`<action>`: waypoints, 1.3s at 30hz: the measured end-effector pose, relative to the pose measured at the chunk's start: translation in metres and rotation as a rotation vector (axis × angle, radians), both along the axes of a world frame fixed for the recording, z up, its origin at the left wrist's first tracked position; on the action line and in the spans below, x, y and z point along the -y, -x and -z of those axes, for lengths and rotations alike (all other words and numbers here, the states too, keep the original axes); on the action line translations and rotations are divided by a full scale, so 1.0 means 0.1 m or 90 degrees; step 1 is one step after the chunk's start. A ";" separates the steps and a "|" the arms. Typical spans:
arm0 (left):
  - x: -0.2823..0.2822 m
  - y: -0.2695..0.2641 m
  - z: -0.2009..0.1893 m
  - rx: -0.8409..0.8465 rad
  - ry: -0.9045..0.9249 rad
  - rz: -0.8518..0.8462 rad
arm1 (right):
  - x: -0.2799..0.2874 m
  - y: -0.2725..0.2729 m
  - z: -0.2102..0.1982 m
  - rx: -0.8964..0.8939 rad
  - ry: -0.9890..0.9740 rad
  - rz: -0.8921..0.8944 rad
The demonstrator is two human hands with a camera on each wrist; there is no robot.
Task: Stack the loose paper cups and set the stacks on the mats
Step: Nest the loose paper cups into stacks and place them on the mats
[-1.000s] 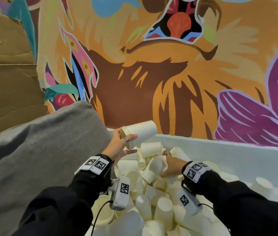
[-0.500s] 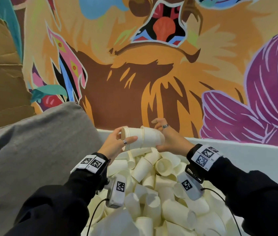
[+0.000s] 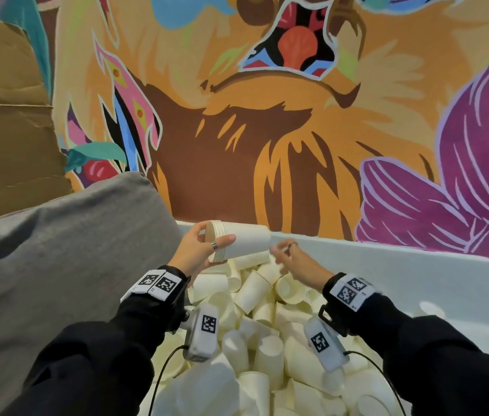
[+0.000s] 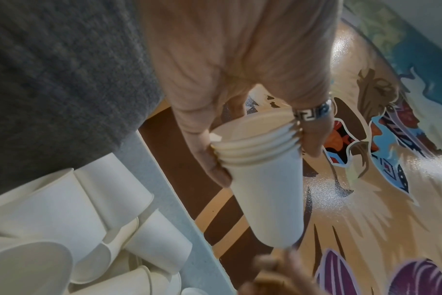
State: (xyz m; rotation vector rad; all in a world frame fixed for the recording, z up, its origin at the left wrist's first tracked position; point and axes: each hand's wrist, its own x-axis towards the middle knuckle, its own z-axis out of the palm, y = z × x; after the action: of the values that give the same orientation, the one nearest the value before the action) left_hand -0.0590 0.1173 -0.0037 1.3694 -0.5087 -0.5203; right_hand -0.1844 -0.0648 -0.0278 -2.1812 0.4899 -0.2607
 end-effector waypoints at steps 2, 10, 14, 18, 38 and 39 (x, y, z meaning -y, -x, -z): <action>-0.02 -0.03 0.01 0.003 0.003 -0.009 | 0.02 -0.03 0.25 -0.195 0.118 -0.088; -0.07 -0.11 0.04 0.015 0.008 -0.035 | -0.25 -0.04 0.80 -0.478 0.181 -0.204; -0.09 -0.15 0.10 0.014 0.000 -0.037 | -0.34 -0.07 0.94 -0.536 0.254 -0.234; -0.10 -0.17 0.13 0.013 -0.005 -0.043 | -0.34 -0.08 0.94 -0.485 0.315 -0.229; 0.07 -0.03 0.02 -0.005 0.028 -0.029 | 0.34 0.38 -0.27 0.272 -0.185 0.216; 0.09 -0.02 0.01 -0.011 0.028 -0.025 | 0.32 0.38 -0.29 0.286 -0.204 0.219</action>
State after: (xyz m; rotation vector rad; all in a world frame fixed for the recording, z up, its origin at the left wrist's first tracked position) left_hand -0.0572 0.1086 -0.0048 1.3300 -0.4766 -0.4864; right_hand -0.2228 -0.0972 0.0011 -1.6533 0.5991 -0.7834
